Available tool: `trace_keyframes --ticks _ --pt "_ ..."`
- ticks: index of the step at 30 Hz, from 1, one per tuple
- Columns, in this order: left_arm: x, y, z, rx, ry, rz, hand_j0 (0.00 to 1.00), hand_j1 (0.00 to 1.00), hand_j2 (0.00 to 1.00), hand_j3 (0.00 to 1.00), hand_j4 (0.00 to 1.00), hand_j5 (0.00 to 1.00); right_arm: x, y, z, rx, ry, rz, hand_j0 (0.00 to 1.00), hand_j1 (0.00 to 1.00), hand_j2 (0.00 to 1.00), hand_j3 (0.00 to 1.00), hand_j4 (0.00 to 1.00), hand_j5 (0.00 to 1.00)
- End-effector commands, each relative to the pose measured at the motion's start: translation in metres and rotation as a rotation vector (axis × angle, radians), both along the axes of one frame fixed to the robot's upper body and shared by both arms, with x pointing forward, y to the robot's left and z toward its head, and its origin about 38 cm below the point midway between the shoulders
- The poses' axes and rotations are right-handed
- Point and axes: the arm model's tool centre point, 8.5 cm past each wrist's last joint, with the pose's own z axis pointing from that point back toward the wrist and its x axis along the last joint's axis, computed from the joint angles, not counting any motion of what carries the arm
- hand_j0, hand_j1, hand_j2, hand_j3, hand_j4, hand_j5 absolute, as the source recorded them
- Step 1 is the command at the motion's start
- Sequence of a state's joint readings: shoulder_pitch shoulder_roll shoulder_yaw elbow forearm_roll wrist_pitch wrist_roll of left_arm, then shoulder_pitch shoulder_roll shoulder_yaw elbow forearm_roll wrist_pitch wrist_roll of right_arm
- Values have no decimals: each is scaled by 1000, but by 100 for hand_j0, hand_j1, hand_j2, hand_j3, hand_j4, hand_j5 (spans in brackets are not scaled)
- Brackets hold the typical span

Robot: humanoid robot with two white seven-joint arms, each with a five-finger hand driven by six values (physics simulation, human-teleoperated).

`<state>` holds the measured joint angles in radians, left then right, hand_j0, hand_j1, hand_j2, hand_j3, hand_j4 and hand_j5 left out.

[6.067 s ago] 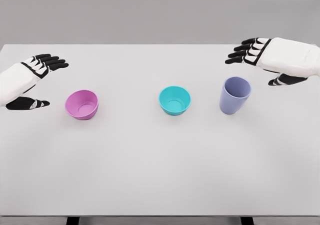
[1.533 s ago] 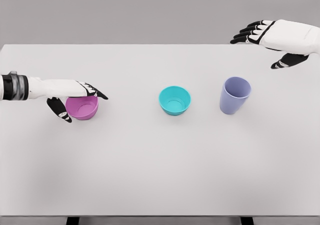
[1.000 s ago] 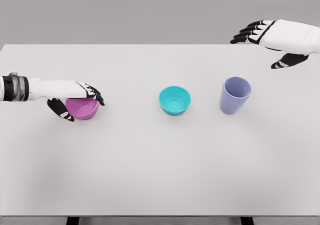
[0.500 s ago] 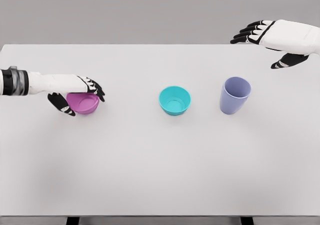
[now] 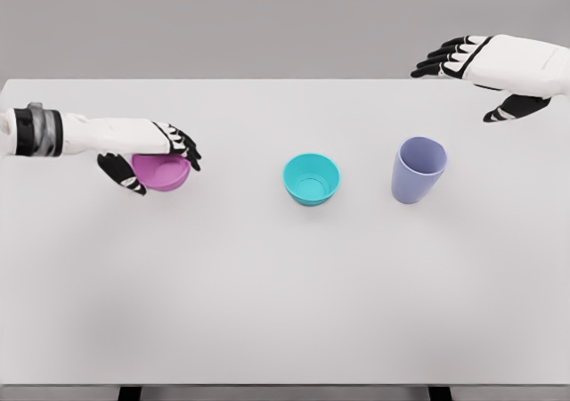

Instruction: Stacking bowl and cup with both arms

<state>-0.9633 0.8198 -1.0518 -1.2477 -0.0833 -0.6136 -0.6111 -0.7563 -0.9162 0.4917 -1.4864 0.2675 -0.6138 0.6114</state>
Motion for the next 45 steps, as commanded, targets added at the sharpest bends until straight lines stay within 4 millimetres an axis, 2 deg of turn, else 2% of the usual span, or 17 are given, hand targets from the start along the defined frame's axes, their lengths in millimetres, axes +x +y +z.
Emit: trace_keyframes --ticks 1,14,16,19,21,23,26,32,35,36,39,45 --pt "1 -7 0 -13 2 -9 79 79 79 79 79 79 0 0 1 5 1 -2 100 100 100 100 100 100" --pt "6 -30 7 -30 -21 -51 79 79 79 79 79 79 -2 -7 4 -7 -3 -16 100 100 100 100 100 100" --pt "8 -40 9 -32 -31 -70 79 79 79 79 79 79 -4 -17 7 -27 -5 -35 100 100 100 100 100 100" --pt "9 -45 10 -35 -36 -80 79 79 79 79 79 79 -5 -18 10 -34 -11 -36 100 100 100 100 100 100" --pt "10 -52 13 -39 -42 -92 79 79 79 79 79 79 -2 -26 8 -27 -2 -62 100 100 100 100 100 100" --pt "12 -56 14 -34 -52 -100 79 79 79 79 79 79 1 -38 23 0 -36 -98 100 100 100 100 100 100" --pt "12 -63 14 -39 -53 -112 79 79 79 79 79 79 1 -39 32 1 -60 -101 100 100 100 100 100 100" --pt "14 -79 16 -41 -66 -141 79 79 79 79 79 79 0 -33 32 -33 -75 -91 100 100 100 100 100 100" --pt "15 -85 18 -46 -72 -152 79 79 79 79 79 79 -3 -21 12 -69 -28 -51 100 100 100 100 100 100" --pt "15 -86 18 -47 -72 -153 79 79 79 79 79 79 -10 -24 10 -110 -16 -47 100 100 100 100 100 100" --pt "15 -92 19 -53 -74 -162 79 79 79 79 79 79 -20 -5 -12 -163 36 23 100 100 100 100 100 100" --pt "17 -109 25 -48 -101 -195 79 79 79 79 79 79 -22 -5 -12 -177 40 26 100 100 100 100 100 100"
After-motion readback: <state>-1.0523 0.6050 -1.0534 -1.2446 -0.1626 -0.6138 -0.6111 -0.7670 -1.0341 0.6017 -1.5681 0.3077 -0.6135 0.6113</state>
